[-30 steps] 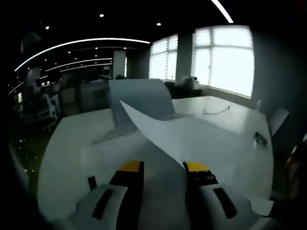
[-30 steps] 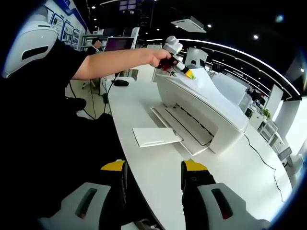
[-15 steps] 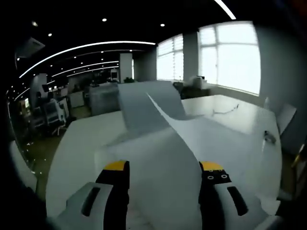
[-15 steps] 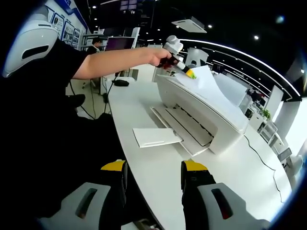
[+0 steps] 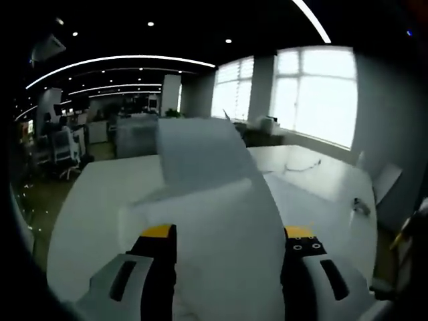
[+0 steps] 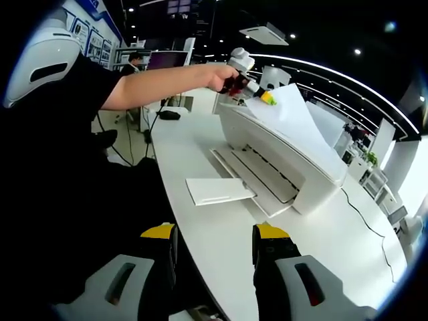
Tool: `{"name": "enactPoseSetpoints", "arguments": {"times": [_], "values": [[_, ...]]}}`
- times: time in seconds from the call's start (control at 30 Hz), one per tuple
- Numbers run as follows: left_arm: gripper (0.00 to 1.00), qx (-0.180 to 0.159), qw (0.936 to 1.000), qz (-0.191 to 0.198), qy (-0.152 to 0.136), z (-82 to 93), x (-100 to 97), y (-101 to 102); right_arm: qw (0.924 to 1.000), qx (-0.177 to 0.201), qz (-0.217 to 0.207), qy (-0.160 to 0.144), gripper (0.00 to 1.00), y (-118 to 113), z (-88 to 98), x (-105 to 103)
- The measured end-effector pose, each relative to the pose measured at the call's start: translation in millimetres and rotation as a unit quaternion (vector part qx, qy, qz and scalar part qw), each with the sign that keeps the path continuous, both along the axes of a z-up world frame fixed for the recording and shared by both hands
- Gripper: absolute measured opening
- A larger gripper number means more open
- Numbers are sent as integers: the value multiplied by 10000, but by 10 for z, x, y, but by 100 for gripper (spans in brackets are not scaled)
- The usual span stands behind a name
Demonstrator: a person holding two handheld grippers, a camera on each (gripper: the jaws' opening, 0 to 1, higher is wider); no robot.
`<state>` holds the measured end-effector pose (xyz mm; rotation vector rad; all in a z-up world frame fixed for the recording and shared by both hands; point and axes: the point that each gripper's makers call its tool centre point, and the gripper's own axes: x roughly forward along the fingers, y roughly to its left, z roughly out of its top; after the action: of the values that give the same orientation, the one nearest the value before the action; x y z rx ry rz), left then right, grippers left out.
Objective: Remove the paper from the printer output slot and place it on top of the printer
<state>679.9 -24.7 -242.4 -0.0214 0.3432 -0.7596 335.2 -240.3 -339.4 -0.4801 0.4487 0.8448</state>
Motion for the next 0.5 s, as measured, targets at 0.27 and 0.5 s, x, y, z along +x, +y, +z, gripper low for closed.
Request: {"name": "enactPoseSetpoints", "arguments": {"times": [0.27,0.5], "values": [[68,-114,9997,202,91,-12,-21,77,10000,7,12,7,40,15,-1,4],[66,470,9985,257,-94,-99,-7,112,10000,5,18,19,40,18,-14,3]]}}
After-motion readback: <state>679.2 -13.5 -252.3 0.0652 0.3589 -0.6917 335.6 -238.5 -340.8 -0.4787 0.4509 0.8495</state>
